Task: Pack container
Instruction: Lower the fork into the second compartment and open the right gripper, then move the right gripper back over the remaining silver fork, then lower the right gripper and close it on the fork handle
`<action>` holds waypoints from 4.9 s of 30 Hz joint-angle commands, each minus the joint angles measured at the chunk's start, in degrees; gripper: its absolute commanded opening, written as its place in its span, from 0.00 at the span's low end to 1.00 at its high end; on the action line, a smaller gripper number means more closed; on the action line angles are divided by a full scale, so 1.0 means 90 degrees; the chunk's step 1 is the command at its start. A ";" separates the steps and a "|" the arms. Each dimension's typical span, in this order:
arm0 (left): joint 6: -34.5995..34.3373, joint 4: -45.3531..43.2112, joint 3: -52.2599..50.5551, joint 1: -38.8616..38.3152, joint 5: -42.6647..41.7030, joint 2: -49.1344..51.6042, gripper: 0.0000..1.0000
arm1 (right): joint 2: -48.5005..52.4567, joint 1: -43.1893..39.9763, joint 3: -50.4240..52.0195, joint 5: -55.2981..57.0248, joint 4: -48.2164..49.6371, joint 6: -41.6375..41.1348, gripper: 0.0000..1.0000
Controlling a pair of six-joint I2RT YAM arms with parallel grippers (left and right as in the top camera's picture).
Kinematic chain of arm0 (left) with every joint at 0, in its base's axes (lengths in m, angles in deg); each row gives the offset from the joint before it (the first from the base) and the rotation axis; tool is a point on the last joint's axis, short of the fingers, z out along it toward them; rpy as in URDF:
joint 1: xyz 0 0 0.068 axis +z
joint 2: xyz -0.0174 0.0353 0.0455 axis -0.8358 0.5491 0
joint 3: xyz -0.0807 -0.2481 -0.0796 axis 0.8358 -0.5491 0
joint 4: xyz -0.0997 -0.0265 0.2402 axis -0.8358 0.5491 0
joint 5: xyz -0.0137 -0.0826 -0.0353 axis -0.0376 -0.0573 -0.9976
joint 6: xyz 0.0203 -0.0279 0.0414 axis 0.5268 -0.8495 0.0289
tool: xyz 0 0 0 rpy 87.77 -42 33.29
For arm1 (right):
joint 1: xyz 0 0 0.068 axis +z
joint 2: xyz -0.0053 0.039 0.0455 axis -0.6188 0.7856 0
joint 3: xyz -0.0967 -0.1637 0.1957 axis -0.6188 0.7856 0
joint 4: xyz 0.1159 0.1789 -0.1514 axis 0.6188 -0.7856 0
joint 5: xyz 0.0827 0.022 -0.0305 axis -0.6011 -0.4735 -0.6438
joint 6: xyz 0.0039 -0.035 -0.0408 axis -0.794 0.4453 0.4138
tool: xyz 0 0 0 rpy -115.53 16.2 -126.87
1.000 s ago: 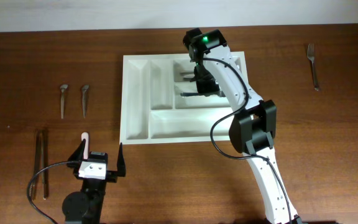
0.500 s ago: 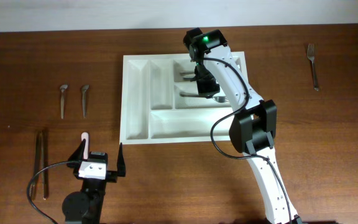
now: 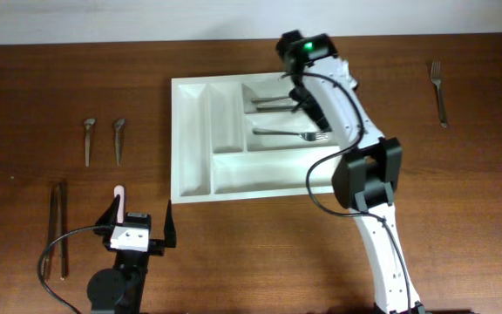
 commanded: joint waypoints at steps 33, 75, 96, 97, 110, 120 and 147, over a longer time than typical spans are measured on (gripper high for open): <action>0.0080 0.0012 -0.0034 0.0039 -0.0027 -0.0032 0.99 | -0.0648 -0.3555 -0.3162 -0.1804 -0.0187 1.0149 0.99; 0.0080 0.0012 -0.0034 0.0039 -0.0024 -0.0032 0.99 | -0.0172 -0.4466 0.0270 -0.2883 0.3572 1.0042 0.99; 0.0080 0.0012 -0.0034 0.0039 -0.0027 -0.0032 0.99 | 0.0328 -0.4478 0.0308 -0.2863 0.3638 1.0030 0.99; 0.0080 0.0012 -0.0034 0.0039 -0.0024 -0.0032 0.99 | 0.0359 -0.4478 0.0313 -0.2858 0.3636 1.0030 0.99; 0.0080 0.0012 -0.0034 0.0039 -0.0024 -0.0032 0.99 | 0.0576 -0.4600 0.0321 -0.2858 0.3628 1.0027 0.99; 0.0080 0.0012 -0.0034 0.0039 -0.0024 -0.0032 0.99 | 0.0634 -0.4687 0.0325 -0.2858 0.3526 1.0032 0.99; 0.0080 0.0012 -0.0034 0.0039 -0.0027 -0.0032 0.99 | 0.0636 -0.4675 0.0369 -0.2854 0.3347 1.0059 0.98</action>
